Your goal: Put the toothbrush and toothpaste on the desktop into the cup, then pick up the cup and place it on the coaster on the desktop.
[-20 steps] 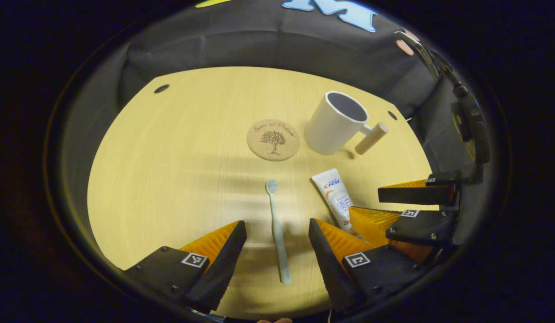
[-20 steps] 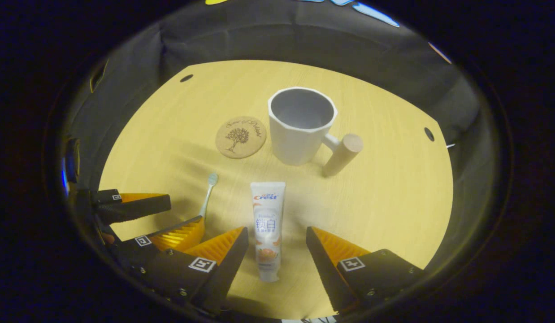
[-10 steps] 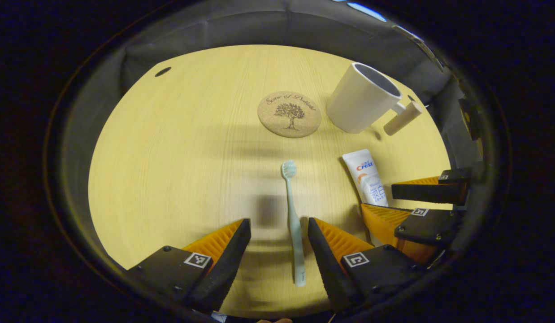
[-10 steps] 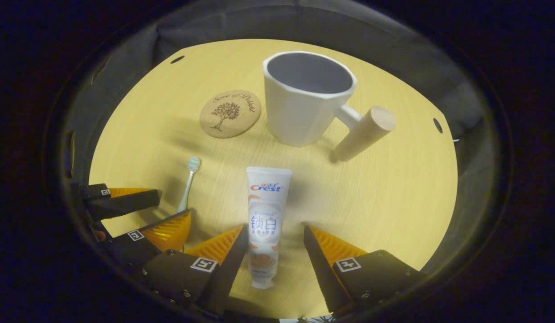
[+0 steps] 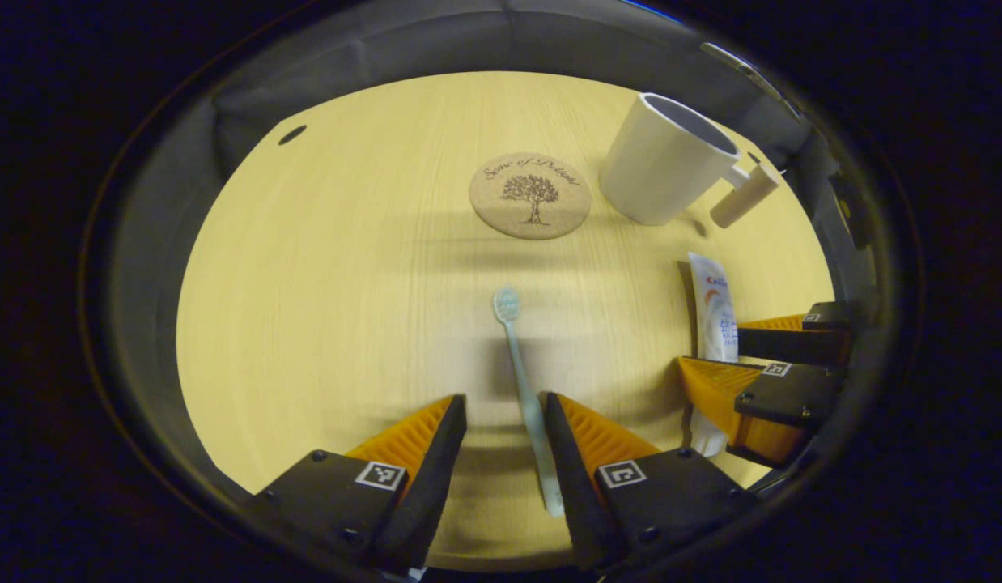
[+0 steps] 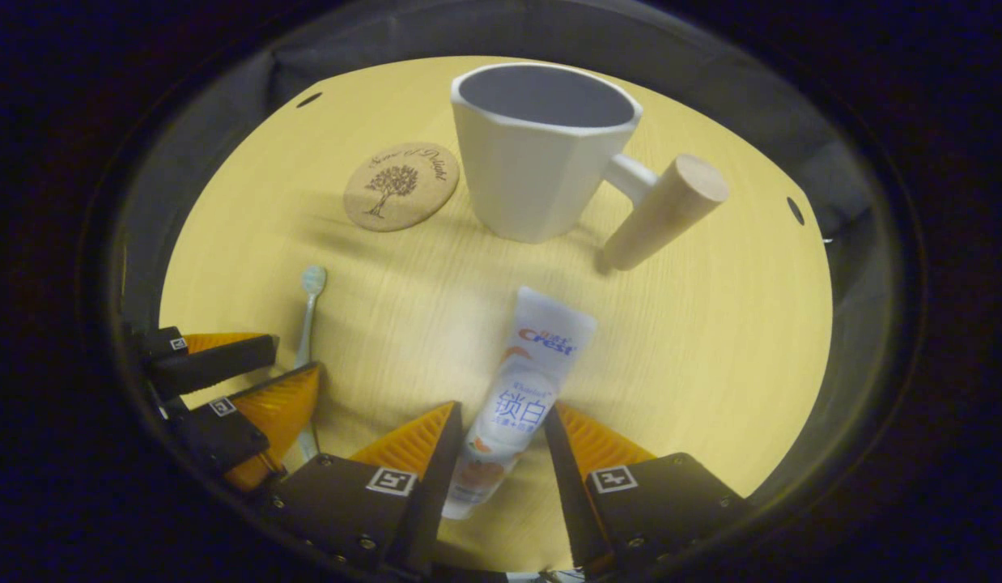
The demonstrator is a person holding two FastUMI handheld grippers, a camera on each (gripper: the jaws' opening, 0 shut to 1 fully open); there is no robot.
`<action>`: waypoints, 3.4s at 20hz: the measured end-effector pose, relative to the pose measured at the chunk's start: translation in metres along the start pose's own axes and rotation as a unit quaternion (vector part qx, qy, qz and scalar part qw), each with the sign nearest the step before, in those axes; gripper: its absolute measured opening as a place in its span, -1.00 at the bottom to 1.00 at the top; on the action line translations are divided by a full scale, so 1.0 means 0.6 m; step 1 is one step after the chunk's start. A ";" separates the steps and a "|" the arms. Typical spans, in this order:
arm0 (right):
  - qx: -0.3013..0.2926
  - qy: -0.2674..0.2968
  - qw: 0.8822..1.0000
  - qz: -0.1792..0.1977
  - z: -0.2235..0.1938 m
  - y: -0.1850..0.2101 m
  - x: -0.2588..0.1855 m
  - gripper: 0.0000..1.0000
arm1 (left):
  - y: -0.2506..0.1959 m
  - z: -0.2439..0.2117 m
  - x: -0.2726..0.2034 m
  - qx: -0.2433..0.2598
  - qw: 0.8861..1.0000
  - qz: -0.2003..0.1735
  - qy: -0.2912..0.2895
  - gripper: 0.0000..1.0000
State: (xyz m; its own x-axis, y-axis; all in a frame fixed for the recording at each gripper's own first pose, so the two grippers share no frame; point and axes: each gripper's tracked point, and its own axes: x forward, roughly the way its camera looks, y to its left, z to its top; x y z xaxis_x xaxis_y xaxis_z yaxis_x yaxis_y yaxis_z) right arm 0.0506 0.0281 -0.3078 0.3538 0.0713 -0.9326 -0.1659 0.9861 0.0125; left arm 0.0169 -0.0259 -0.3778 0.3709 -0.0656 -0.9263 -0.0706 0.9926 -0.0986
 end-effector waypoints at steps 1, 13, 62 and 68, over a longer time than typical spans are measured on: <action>-0.001 -0.001 1.000 0.000 0.001 0.000 0.001 -0.15 | -0.001 0.000 0.002 0.002 1.000 0.000 0.003 0.18; 0.051 -0.025 0.997 0.045 0.007 0.011 -0.007 -0.82 | 0.003 0.002 0.000 -0.005 1.000 -0.013 -0.005 -0.74; 0.140 -0.424 0.890 0.092 0.404 -0.071 -0.204 -0.83 | 0.030 0.172 -0.198 0.041 0.973 0.013 -0.227 -0.75; 0.130 -0.415 0.896 0.094 0.397 -0.059 -0.181 -0.70 | 0.040 0.173 -0.191 0.031 0.975 0.018 -0.219 -0.75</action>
State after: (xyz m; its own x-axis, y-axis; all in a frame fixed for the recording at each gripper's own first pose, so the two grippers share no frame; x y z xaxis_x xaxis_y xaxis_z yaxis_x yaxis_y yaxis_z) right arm 0.2373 0.0212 -0.1213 0.9222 0.2210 -0.3173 -0.1132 0.9390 0.3248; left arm 0.0687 0.0159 -0.2363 0.7298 0.0049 -0.6837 -0.0394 0.9986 -0.0349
